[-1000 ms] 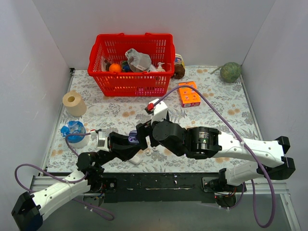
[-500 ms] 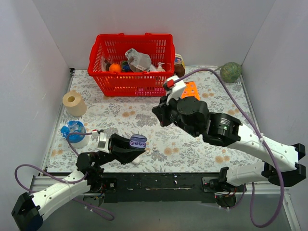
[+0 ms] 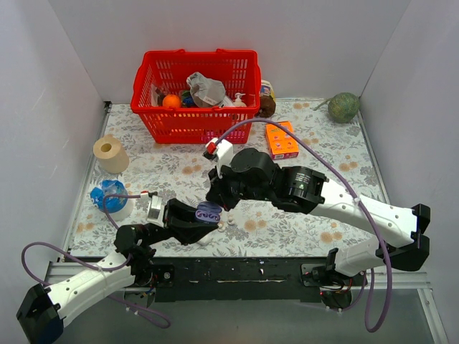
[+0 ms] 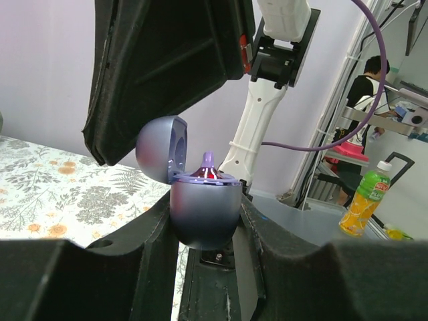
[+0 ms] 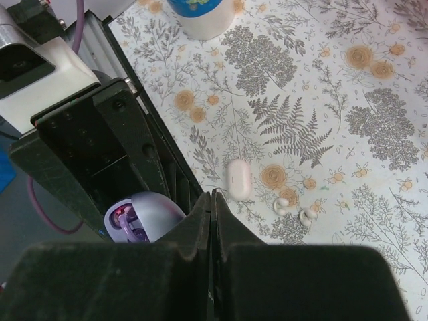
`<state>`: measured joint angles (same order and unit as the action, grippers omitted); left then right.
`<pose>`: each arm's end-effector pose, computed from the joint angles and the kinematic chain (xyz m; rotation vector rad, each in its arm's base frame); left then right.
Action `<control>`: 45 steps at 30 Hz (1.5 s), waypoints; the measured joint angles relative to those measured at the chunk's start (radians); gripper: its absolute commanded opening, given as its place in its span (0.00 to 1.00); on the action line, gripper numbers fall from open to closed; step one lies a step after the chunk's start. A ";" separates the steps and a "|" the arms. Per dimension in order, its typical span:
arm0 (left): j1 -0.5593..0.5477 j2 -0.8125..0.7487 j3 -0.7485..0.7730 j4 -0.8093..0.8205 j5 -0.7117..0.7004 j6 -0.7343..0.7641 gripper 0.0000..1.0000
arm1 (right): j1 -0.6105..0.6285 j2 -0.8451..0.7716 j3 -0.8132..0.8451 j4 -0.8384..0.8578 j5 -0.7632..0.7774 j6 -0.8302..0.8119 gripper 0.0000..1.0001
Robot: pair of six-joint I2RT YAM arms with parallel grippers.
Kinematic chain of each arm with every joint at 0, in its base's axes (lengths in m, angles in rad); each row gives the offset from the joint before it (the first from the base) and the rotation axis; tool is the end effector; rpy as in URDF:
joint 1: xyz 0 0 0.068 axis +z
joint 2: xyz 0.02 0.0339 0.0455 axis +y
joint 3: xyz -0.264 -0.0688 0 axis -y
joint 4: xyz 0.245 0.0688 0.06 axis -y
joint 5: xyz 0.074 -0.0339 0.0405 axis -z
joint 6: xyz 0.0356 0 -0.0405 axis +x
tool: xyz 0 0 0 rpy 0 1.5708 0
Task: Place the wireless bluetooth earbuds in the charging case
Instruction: Close the charging case, then place the charging case at the center of the board.
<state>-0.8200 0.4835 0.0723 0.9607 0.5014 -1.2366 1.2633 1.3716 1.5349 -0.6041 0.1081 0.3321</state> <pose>0.0725 -0.1027 0.2482 0.2974 1.3270 -2.0544 0.0941 0.2835 0.4246 -0.8900 1.9338 0.8850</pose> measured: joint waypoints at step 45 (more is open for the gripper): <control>0.257 1.266 0.534 -0.365 -0.129 -0.338 0.23 | -0.003 -0.502 -0.699 0.158 0.371 0.274 0.13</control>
<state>-0.5632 1.7496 0.6064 0.5961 0.3721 -1.5745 1.2606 0.8696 0.8356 -0.4461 0.4789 0.6056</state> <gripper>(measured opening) 0.314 0.121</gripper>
